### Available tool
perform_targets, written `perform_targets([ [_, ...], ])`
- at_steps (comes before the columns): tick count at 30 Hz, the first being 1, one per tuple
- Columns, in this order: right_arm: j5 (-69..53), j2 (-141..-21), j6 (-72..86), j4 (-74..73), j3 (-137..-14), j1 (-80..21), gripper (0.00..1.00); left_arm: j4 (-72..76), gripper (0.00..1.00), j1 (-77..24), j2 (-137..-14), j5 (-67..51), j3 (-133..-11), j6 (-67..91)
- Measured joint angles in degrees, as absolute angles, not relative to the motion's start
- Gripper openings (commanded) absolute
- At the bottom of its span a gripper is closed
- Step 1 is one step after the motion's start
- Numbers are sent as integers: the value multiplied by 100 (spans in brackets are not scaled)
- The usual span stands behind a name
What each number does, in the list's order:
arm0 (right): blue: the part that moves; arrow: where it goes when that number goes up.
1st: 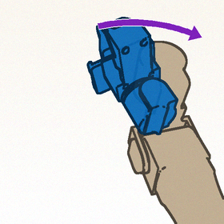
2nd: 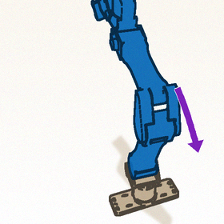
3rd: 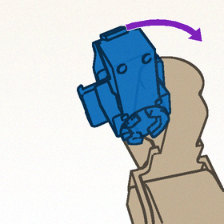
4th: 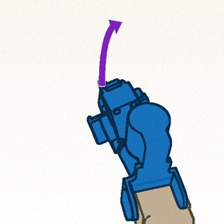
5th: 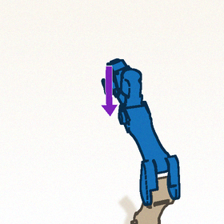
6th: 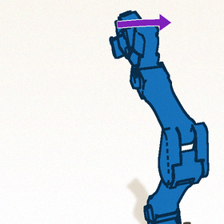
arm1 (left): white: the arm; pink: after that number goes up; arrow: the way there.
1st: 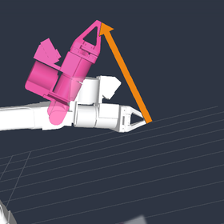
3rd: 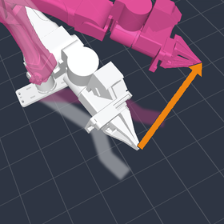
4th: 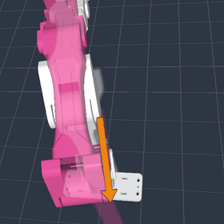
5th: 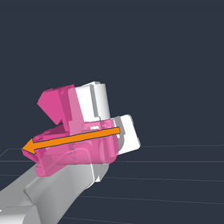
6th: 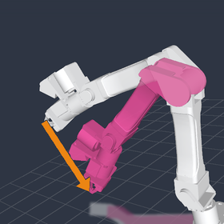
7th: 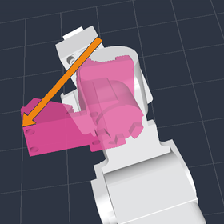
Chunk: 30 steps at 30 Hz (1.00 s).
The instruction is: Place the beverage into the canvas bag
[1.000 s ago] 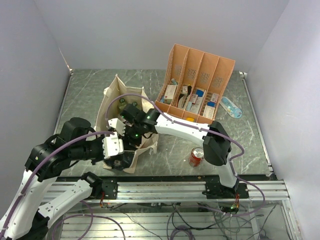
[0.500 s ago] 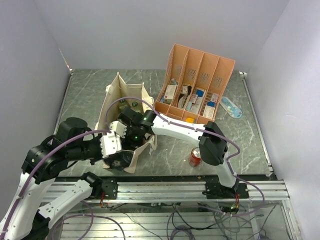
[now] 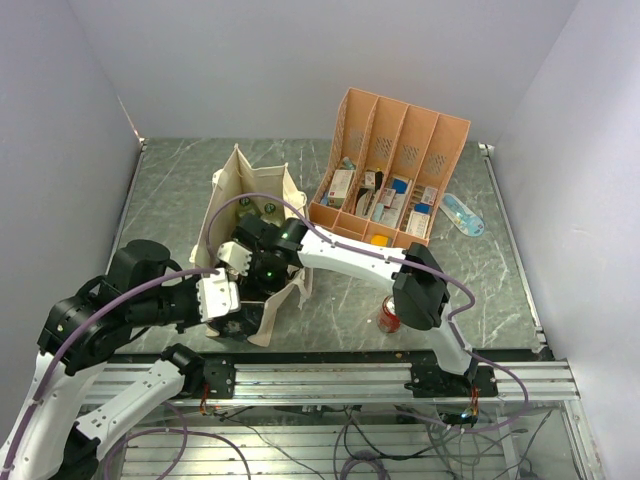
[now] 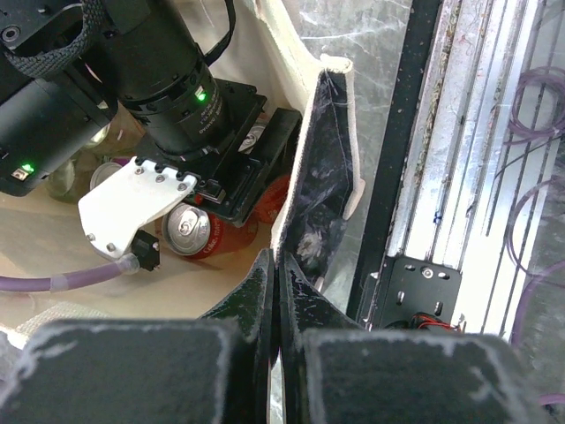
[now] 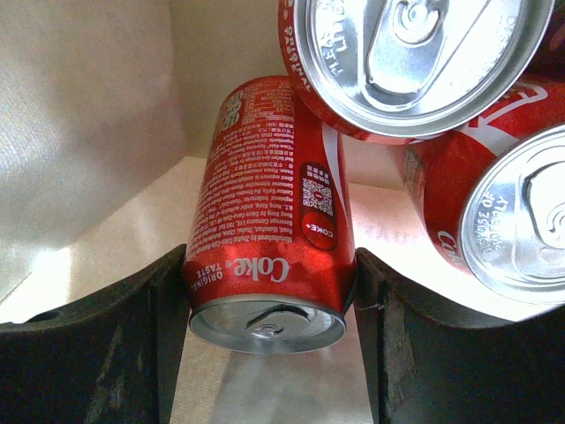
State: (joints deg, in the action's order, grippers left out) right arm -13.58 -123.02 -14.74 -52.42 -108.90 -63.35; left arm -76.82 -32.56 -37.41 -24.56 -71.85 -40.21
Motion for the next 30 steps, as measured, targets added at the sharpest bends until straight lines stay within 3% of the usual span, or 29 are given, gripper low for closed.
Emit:
perform_targets([
  [19, -941, -12328, -1525, -5306, -10960, -6274, 0, -7723, 7, -3092, -3664, -2567, -7183, -4313],
  [26, -1098, -12337, -1542, -5288, -10951, -6222, 22, -7723, 7, -3076, -3664, -2589, -7181, -4340],
  [30, -1253, -12350, -1553, -5280, -10951, -6156, 29, -7721, 7, -3057, -3664, -2611, -7179, -4375],
])
